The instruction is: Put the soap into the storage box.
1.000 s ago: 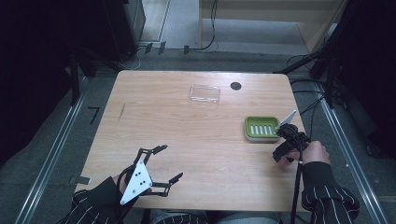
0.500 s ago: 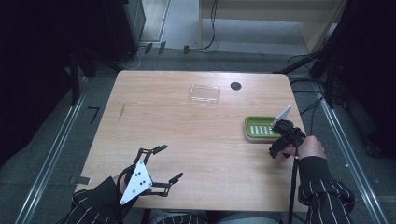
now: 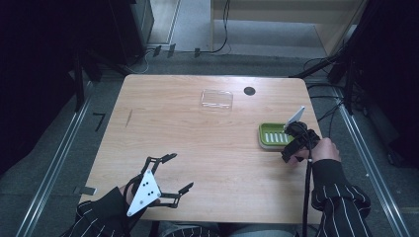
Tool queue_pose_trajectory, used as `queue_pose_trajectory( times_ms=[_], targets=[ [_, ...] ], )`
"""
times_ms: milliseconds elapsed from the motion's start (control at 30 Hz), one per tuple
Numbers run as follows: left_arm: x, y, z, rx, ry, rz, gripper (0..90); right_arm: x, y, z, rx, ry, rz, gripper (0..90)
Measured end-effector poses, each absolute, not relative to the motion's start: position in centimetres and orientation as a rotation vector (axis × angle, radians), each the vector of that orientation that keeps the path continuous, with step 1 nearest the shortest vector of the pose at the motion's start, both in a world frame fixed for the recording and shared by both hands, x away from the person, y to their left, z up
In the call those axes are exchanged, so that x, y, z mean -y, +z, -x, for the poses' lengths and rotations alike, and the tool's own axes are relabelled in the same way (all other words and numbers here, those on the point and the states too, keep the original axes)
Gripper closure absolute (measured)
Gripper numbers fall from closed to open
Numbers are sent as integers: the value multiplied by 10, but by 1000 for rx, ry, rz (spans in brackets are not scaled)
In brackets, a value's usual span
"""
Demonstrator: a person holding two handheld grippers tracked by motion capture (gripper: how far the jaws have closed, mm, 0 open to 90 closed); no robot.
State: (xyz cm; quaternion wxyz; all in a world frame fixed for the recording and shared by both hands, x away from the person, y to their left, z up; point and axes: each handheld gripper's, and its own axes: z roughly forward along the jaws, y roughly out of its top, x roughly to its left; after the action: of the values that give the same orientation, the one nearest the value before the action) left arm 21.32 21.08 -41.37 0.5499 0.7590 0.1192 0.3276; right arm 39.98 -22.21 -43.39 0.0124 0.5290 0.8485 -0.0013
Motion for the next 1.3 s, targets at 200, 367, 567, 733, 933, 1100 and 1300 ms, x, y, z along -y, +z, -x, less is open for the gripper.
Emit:
queue_pose_trajectory(
  times_ms=[200, 367, 567, 733, 933, 1100, 1300],
  targets=[
    [-211, -414, -213, -282, 776, -1797, 136, 219, -431, -405, -2639, -7, -1650, 138],
    [-211, -414, -213, -283, 775, -1796, 135, 218, -428, -409, -2632, -3, -1651, 138],
    [-211, -414, -213, -282, 777, -1796, 135, 216, -423, -416, -2630, 18, -1644, 138],
    [-211, -414, -213, -282, 775, -1796, 135, 213, -422, -420, -2628, 17, -1645, 138],
    [-211, -414, -213, -283, 776, -1798, 135, 211, -421, -427, -2632, 22, -1641, 138],
    [-211, -414, -213, -283, 777, -1798, 136, 210, -418, -431, -2623, 44, -1646, 138],
    [-211, -414, -213, -282, 775, -1797, 135, 207, -415, -437, -2617, 63, -1652, 138]
  ],
)
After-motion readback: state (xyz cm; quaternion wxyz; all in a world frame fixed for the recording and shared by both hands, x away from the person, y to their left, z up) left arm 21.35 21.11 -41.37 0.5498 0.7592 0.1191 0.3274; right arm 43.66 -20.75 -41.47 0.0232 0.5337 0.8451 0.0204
